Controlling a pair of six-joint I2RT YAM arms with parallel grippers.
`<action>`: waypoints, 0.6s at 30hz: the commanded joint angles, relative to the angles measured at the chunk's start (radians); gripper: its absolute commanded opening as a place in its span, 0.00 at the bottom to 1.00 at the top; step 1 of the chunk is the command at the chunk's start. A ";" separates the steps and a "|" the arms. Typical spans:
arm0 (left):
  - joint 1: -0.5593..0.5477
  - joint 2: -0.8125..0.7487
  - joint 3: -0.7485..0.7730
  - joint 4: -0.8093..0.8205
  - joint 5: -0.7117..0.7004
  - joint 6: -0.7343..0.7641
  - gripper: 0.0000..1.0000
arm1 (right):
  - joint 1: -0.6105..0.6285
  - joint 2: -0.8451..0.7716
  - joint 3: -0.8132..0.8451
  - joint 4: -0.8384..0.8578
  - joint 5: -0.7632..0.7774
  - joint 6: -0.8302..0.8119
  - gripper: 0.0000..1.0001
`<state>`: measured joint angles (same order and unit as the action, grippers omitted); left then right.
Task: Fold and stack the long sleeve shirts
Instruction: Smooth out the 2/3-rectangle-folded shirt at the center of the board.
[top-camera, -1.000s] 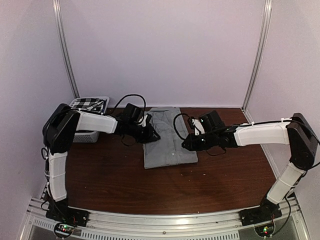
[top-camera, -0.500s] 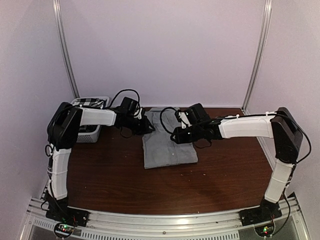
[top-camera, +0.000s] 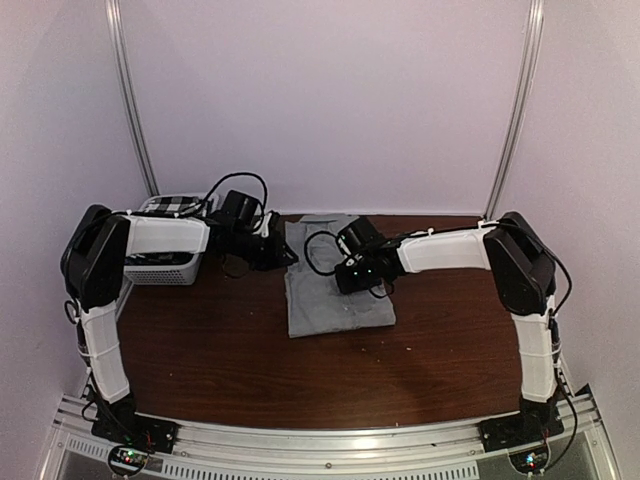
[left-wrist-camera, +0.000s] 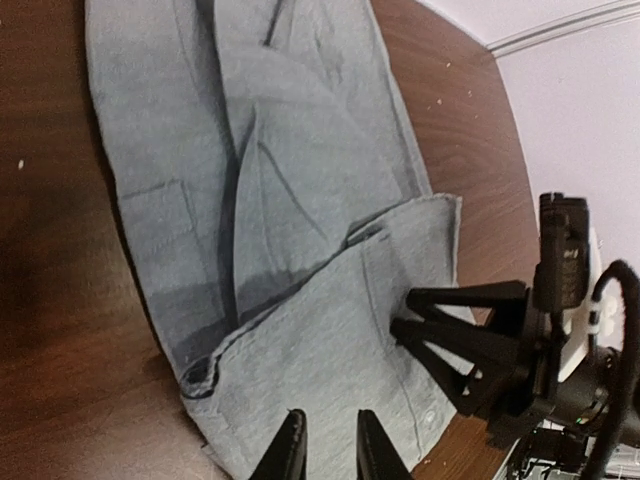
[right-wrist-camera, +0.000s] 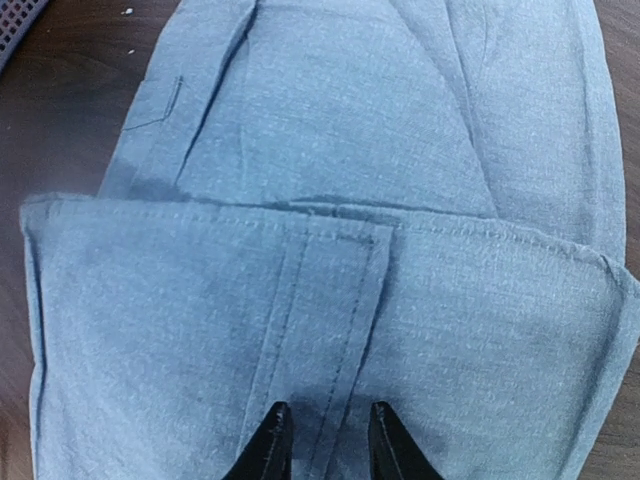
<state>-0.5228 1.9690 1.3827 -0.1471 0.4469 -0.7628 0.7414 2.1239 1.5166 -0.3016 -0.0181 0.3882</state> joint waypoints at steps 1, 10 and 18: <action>-0.007 -0.022 -0.065 0.035 0.055 0.033 0.19 | 0.001 0.036 0.049 -0.058 0.074 0.004 0.31; -0.050 0.072 -0.002 0.014 0.105 0.080 0.19 | 0.000 0.032 -0.036 -0.065 0.063 0.064 0.37; -0.052 0.240 0.201 -0.097 0.049 0.115 0.18 | -0.040 -0.094 -0.134 0.029 -0.057 0.119 0.38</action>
<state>-0.5781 2.1468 1.4948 -0.1917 0.5213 -0.6926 0.7326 2.1059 1.4326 -0.2924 -0.0040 0.4648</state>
